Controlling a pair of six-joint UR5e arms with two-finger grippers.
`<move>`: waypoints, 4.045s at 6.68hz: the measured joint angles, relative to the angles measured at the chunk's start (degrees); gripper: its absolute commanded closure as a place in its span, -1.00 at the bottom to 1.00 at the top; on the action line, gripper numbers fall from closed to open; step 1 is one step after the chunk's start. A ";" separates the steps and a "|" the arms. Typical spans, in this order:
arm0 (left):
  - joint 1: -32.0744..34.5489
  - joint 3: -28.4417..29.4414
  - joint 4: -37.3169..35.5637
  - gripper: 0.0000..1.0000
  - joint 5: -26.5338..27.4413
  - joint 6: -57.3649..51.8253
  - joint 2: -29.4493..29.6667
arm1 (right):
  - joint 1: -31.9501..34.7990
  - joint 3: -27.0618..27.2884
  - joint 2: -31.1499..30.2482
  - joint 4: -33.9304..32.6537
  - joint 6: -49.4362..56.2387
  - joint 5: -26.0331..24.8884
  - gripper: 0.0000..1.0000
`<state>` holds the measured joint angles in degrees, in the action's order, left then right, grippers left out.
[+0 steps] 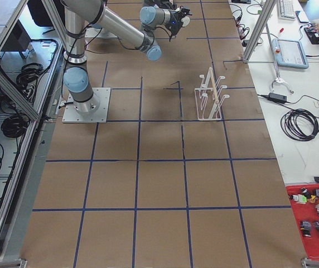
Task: Transfer IKEA cup to right arm and place on rack
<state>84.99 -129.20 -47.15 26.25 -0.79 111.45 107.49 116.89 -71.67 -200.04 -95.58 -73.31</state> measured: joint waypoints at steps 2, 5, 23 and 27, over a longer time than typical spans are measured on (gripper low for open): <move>0.00 0.16 -0.12 0.22 0.16 0.00 -0.06 | 0.00 0.00 0.09 0.00 0.12 0.21 -0.09; -0.06 0.20 -0.21 -0.91 3.44 0.00 -0.16 | 0.00 0.00 0.12 0.01 0.28 0.41 0.06; 2.43 49.66 135.20 -0.99 61.50 -0.10 -9.88 | -20.30 -6.93 3.41 1.02 70.07 0.53 0.72; 0.81 48.11 147.68 -0.98 63.48 -2.75 -15.87 | -25.42 -13.37 8.51 1.03 92.48 -0.01 0.72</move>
<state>85.80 -81.08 100.53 89.73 -3.55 95.58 82.07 103.53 -63.16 -199.01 -3.10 -73.32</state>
